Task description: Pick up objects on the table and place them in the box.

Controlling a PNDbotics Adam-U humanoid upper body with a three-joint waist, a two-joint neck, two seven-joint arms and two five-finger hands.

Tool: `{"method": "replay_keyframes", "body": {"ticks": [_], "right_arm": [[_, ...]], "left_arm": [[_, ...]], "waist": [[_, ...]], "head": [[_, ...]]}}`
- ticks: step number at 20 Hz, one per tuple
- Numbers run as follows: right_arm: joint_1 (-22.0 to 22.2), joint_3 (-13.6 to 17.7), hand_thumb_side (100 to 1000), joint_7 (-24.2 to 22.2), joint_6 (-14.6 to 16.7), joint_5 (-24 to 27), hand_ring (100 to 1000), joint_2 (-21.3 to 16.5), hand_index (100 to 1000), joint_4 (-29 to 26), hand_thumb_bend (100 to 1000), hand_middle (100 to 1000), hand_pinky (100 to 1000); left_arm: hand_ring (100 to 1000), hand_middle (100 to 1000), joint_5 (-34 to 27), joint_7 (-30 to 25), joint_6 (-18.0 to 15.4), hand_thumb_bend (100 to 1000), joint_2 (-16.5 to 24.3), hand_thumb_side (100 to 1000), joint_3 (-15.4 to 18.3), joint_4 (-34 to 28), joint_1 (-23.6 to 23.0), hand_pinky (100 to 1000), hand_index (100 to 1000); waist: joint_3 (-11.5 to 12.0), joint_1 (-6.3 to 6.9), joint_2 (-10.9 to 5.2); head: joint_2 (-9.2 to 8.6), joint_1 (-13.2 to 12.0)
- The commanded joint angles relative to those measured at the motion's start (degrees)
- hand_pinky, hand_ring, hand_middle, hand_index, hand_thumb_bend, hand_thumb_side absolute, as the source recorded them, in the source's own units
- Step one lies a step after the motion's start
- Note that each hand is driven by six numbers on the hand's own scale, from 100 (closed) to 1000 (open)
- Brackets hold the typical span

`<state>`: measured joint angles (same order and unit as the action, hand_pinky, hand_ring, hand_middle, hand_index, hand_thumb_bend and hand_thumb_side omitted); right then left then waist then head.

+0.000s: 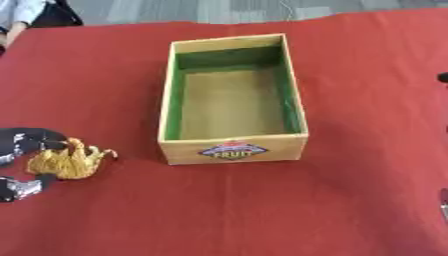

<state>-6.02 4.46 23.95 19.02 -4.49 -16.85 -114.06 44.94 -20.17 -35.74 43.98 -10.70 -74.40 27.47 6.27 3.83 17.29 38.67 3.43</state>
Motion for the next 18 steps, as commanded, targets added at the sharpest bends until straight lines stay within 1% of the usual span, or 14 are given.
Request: {"method": "replay_keyframes", "body": {"ticks": [1, 6, 9, 12, 14, 15, 16, 17, 18], "right_arm": [[-0.36, -0.15, 419, -0.09, -0.17, -0.03, 583, -0.28, 780, -0.54, 100, 408, 928], [-0.48, -0.2, 418, -0.2, -0.61, -0.01, 583, -0.1, 781, -0.54, 100, 407, 931], [-0.49, -0.11, 414, 0.05, -0.6, 0.06, 581, -0.02, 780, -0.54, 100, 405, 931], [-0.53, -0.15, 412, 0.28, -0.68, 0.2, 580, 0.04, 780, -0.54, 100, 405, 932], [-0.56, -0.15, 410, 0.38, -0.69, 0.33, 579, 0.04, 779, -0.54, 100, 404, 932], [-0.57, -0.13, 410, 0.44, -0.67, 0.39, 579, 0.04, 779, -0.54, 100, 404, 932], [-0.55, -0.11, 406, 0.52, -0.63, 0.45, 579, 0.05, 779, -0.54, 100, 404, 932], [-0.53, -0.1, 408, 0.58, -0.61, 0.5, 579, 0.07, 779, -0.54, 100, 404, 933], [-0.51, -0.12, 408, 0.63, -0.64, 0.56, 578, 0.11, 779, -0.54, 100, 403, 934]], "left_arm": [[973, 933, 1.12, 0.53, -0.88, 173, 1.0, 918, 0.18, 0.66, 1.45, 937, 935], [978, 943, 2.62, 1.07, -1.65, 173, 0.18, 929, -0.12, 1.73, 2.63, 937, 957], [988, 959, 3.7, 0.38, -2.03, 246, -0.1, 950, -0.49, 2.69, 2.78, 944, 979], [993, 962, 4.7, -0.45, -2.52, 327, -0.29, 946, -0.86, 3.36, 2.85, 948, 975], [1000, 970, 5.36, -0.77, -2.84, 383, -0.27, 976, -1.01, 3.66, 2.82, 956, 985], [1000, 970, 5.68, -0.95, -3.03, 383, -0.26, 976, -1.07, 3.79, 2.79, 956, 985], [1000, 974, 6.02, -1.19, -3.3, 436, -0.22, 1000, -1.16, 3.91, 2.71, 959, 988], [1000, 973, 6.3, -1.38, -3.56, 446, -0.2, 1000, -1.19, 3.99, 2.67, 959, 988], [1000, 970, 6.53, -1.48, -3.76, 436, -0.24, 1000, -1.16, 4.07, 2.71, 956, 984]], "waist": [[-0.03, 0.12, -0.78], [-0.09, 0.29, -0.71], [-0.17, 0.35, -0.66], [-0.12, 0.44, -0.66], [-0.11, 0.44, -0.67], [-0.12, 0.43, -0.68], [-0.14, 0.41, -0.68], [-0.13, 0.41, -0.68], [-0.09, 0.41, -0.69]], "head": [[-0.44, -0.31], [-0.37, -0.54], [-0.26, -0.68], [-0.24, -0.72], [-0.28, -0.78], [-0.3, -0.81], [-0.3, -0.81], [-0.27, -0.79], [-0.24, -0.8]]}}
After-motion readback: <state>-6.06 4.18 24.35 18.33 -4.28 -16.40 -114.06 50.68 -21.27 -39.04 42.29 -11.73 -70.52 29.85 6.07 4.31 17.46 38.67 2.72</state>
